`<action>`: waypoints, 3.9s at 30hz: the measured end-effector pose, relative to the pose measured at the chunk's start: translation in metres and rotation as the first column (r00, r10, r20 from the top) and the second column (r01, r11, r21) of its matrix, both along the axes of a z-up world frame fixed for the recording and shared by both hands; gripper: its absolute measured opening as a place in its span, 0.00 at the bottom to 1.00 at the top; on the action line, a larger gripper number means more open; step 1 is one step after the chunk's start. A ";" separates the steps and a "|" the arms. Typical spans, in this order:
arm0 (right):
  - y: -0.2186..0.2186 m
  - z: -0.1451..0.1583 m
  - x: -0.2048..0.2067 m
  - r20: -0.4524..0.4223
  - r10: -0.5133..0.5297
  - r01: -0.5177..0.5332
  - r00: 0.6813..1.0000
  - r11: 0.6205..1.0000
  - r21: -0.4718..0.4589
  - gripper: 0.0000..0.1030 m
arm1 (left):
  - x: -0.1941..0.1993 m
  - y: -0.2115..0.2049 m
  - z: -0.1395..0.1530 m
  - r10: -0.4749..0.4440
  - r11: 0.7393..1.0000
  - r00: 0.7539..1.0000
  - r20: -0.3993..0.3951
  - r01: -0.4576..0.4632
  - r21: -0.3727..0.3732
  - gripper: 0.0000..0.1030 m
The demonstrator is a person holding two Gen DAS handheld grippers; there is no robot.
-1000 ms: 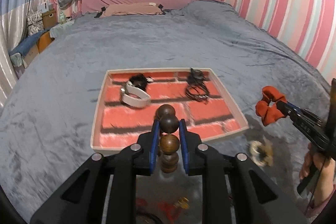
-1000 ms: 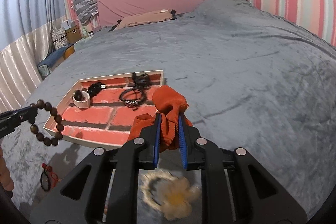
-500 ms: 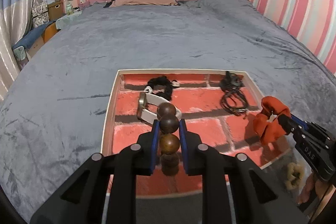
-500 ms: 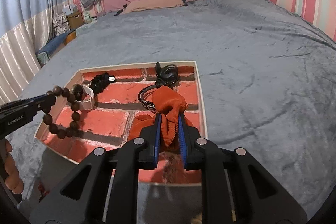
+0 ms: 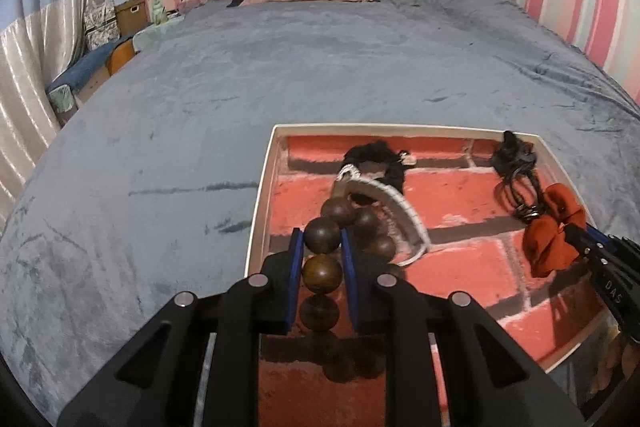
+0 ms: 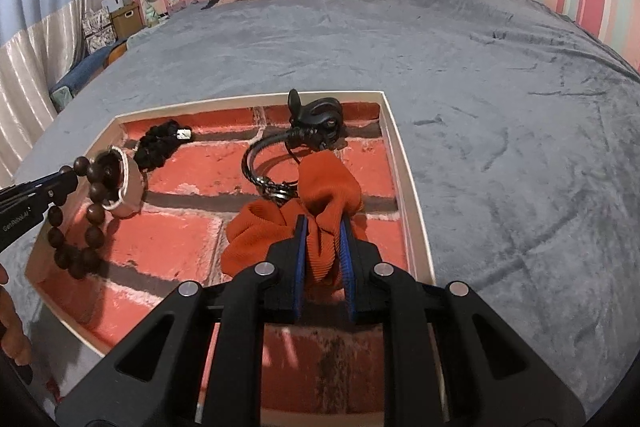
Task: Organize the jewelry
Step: 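Carry bead bracelet and orange scrunchie into the tray with both tools, then open both tools to release bead bracelet and scrunchie, then withdraw, then move left tool to black red-beaded hair tie while right tool approaches brown teardrop pendant, then grasp hair tie with left tool while right tool grasps teardrop pendant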
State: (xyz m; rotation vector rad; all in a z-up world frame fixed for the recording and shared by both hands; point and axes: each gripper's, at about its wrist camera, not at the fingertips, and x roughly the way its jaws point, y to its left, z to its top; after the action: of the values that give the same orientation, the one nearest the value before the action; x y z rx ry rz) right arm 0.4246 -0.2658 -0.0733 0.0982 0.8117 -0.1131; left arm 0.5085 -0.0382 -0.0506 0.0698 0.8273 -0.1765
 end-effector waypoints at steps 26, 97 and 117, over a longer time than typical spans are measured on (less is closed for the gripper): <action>-0.015 0.057 -0.046 0.046 0.149 -0.147 0.988 0.989 -0.030 0.86 | -0.057 0.021 0.059 0.009 1.000 0.994 0.105 -0.008 -0.011 0.71; 0.044 -0.021 -0.196 -0.044 0.164 -0.162 0.986 0.986 0.042 0.33 | -0.222 0.049 -0.034 -0.016 0.997 0.998 -0.067 0.010 -0.080 0.26; 0.048 -0.019 -0.173 -0.056 0.181 -0.181 0.982 0.983 0.009 0.45 | -0.220 0.057 -0.032 -0.012 0.995 0.997 -0.072 0.005 -0.102 0.11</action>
State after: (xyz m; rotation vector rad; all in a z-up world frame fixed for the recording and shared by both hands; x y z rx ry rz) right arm 0.2513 -0.2183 -0.0924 0.0243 0.8732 0.0582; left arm 0.2889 0.0189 -0.0827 -0.0286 0.8889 -0.2299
